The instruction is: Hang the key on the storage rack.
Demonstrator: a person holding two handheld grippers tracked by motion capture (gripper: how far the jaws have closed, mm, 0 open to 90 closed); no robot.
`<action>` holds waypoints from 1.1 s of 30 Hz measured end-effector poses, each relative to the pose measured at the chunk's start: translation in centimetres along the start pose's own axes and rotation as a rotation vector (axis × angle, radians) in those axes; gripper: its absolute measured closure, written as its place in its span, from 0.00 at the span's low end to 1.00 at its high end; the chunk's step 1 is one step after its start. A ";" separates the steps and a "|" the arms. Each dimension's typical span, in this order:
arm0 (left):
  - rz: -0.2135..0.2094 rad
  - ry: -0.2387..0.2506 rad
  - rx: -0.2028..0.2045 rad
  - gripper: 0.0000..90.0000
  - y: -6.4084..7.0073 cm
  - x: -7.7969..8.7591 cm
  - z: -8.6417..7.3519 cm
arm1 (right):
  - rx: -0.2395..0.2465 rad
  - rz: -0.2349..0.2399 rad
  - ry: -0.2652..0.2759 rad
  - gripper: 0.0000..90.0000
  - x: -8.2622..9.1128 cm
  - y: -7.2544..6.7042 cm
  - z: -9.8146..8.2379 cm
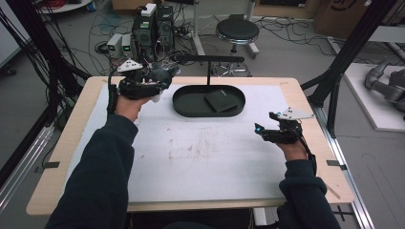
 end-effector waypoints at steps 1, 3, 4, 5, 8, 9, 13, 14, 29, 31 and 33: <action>0.000 -0.008 -0.002 0.41 0.1 -0.6 0.2 | -0.003 0.000 0.001 0.27 0.0 0.0 0.0; 0.010 -0.018 -0.004 0.41 0.1 -1.7 0.5 | -0.005 0.002 0.002 0.27 0.0 0.0 0.0; 0.011 -0.014 0.003 0.41 0.0 -2.1 0.5 | -0.005 0.002 0.002 0.27 0.0 0.0 0.0; 0.011 -0.023 0.015 0.41 -0.2 -2.6 0.5 | -0.005 0.002 0.001 0.27 -0.1 0.0 0.0; 0.026 -0.034 0.027 0.41 -0.5 -3.8 0.4 | -0.004 0.005 -0.001 0.27 0.0 0.0 0.0; 0.029 -0.040 0.023 0.41 -0.5 -4.0 0.4 | -0.003 0.005 0.000 0.27 0.0 0.0 0.0; 0.039 -0.043 0.030 0.41 -0.6 -5.0 0.5 | -0.008 0.005 0.003 0.27 0.1 0.0 0.0; 0.039 -0.038 0.037 0.41 -0.6 -5.2 0.5 | -0.007 0.005 0.003 0.27 0.1 0.0 0.0; 0.108 -0.075 0.087 0.41 -1.4 -6.6 -0.4 | -0.008 0.015 -0.003 0.27 0.1 -0.1 -0.1; 0.114 -0.073 0.101 0.41 -1.6 -6.8 -0.5 | -0.009 0.016 0.000 0.27 0.0 -0.2 -0.1; 0.123 -0.080 0.104 0.41 -1.7 -7.1 -0.7 | -0.009 0.017 0.001 0.27 0.0 -0.2 -0.1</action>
Point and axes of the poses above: each handheld gripper's, and its own axes: x roughly backward along the jaws, z roughly out of its top, y roughly to its right, the point moved 1 cm from there along -x, roughly forward along the jaws, and after that the axes turned 12 degrees about z, right-handed, at the moved point
